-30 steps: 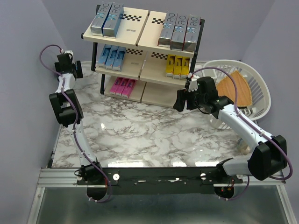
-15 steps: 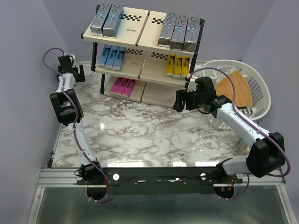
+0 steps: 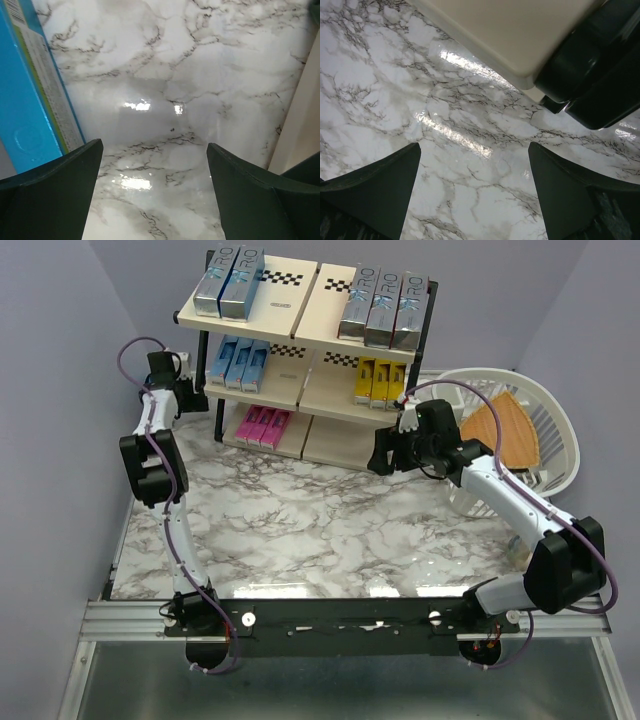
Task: Place and organize the toothpastes onto the shelf
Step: Adjust the toothpaste at the corner of the board, then pick up the toothpaste from the corner of the board.
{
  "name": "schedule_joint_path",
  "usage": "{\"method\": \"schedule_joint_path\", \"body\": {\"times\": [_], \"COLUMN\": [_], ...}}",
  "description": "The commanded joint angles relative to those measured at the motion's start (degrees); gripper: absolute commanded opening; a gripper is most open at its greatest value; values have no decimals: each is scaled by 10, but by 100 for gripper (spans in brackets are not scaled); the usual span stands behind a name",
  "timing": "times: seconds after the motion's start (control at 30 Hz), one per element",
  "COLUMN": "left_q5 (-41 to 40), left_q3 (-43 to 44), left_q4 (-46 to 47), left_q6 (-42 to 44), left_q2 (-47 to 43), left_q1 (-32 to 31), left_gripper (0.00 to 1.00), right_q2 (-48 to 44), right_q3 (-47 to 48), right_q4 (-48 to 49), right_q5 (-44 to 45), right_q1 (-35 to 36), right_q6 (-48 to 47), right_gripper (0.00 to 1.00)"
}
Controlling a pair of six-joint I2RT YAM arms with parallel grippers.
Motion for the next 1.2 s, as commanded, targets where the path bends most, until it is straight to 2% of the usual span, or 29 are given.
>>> {"method": "schedule_joint_path", "body": {"times": [0.0,0.1,0.23,0.37,0.43,0.5,0.63,0.9,1.07,1.17], "left_q5": [28,-16,-53,-99,-151,-185,-217,-228,-221,-207], "left_q3": [-14,-76,-195,-245,-253,-242,-163,-63,-50,-54], "left_q4": [-31,29,163,235,253,244,179,113,86,88], "left_q6": [-17,-30,-61,-54,-40,-35,9,51,53,48], "left_q2": [-26,-88,-161,-191,-186,-165,-106,-12,10,16], "left_q1": [6,7,15,15,17,18,19,21,21,21], "left_gripper": [96,96,96,96,96,97,96,96,91,82], "right_q2": [11,15,21,21,20,18,15,14,14,15], "right_q3": [18,22,23,25,25,25,23,30,30,28], "right_q4": [2,3,7,9,9,7,5,-3,-4,1], "right_q5": [-13,-15,-21,-24,-23,-20,-17,-18,-19,-14], "right_q1": [-1,-1,-1,-1,-1,-1,-1,-1,-1,-1], "right_q6": [-5,-7,-8,-11,-10,-12,-9,-2,2,5], "right_gripper": [97,97,97,97,97,97,97,97,97,97]}}
